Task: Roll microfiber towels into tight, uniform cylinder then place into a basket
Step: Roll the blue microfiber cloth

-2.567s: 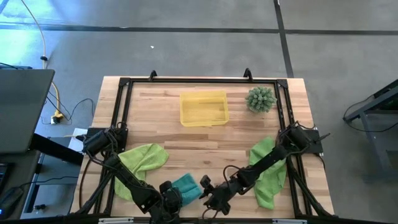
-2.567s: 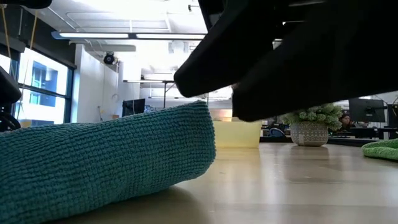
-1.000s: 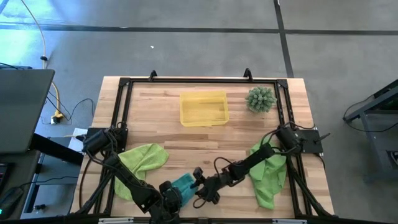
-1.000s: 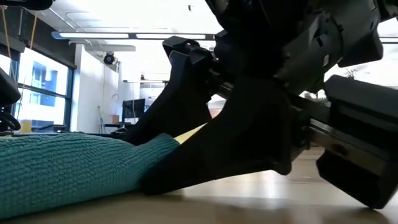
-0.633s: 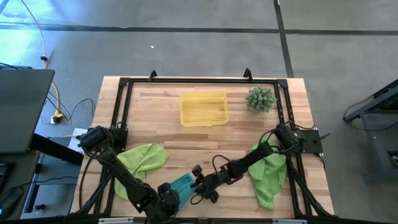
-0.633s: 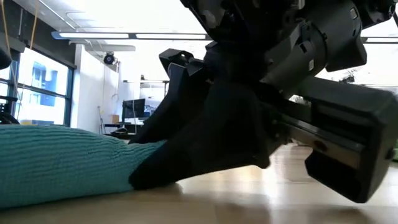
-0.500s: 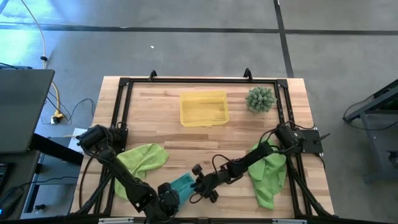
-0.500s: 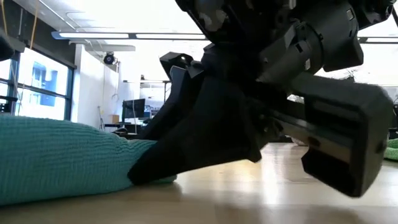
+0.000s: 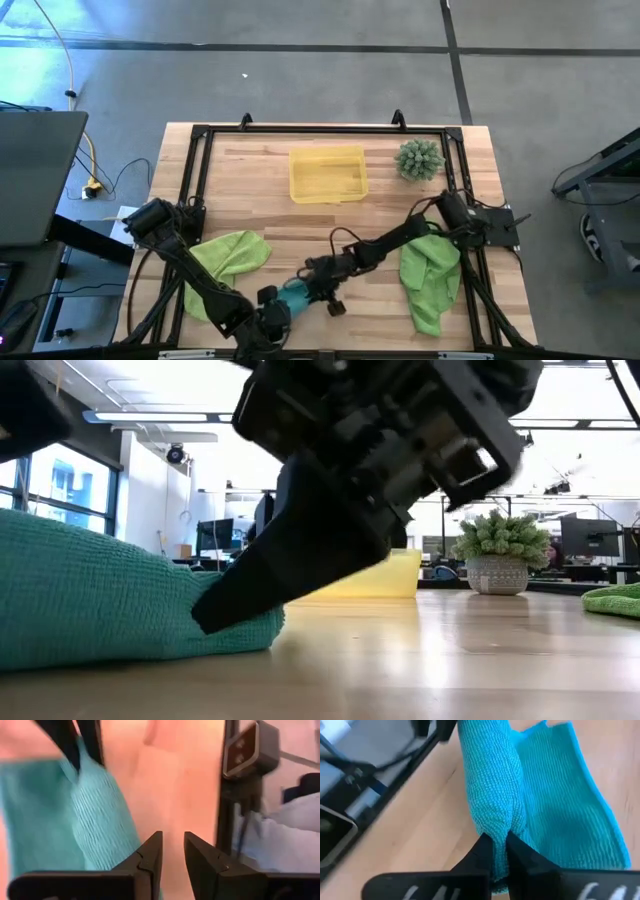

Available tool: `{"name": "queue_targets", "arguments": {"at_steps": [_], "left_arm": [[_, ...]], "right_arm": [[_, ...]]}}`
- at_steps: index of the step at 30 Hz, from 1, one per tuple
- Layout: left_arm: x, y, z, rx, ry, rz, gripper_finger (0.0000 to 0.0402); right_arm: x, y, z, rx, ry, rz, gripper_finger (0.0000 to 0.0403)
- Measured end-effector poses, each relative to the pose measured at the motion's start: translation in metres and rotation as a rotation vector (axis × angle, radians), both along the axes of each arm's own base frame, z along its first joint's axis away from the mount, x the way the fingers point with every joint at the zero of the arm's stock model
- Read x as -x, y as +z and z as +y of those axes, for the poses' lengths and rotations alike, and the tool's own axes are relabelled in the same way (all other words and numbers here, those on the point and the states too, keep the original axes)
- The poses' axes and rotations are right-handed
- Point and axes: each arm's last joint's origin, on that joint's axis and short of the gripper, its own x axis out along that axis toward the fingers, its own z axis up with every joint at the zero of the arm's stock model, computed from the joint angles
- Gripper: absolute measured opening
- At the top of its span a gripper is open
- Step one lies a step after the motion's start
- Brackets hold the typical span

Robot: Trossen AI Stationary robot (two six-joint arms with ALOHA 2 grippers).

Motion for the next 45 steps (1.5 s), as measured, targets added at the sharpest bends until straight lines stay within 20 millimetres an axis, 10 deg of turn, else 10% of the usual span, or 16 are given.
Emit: {"name": "queue_targets", "arguments": {"at_steps": [11, 26, 39, 45], "left_arm": [[-0.003, -0.008, 0.031, -0.118, 0.016, 0.184, 0.0146], [0.013, -0.018, 0.019, 0.022, 0.111, 0.225, 0.0154], [0.020, -0.029, 0.018, 0.083, 0.160, 0.171, 0.0154], [0.020, -0.029, 0.018, 0.080, 0.160, 0.176, 0.0154]], "right_arm": [[-0.003, 0.000, -0.009, -0.133, -0.067, 0.114, 0.0004], [-0.004, 0.001, -0.009, -0.132, -0.059, 0.086, 0.0050], [0.008, 0.049, -0.021, 0.130, 0.179, -0.092, 0.0093], [0.024, 0.058, 0.014, 0.372, 0.303, -0.229, 0.0094]]}}
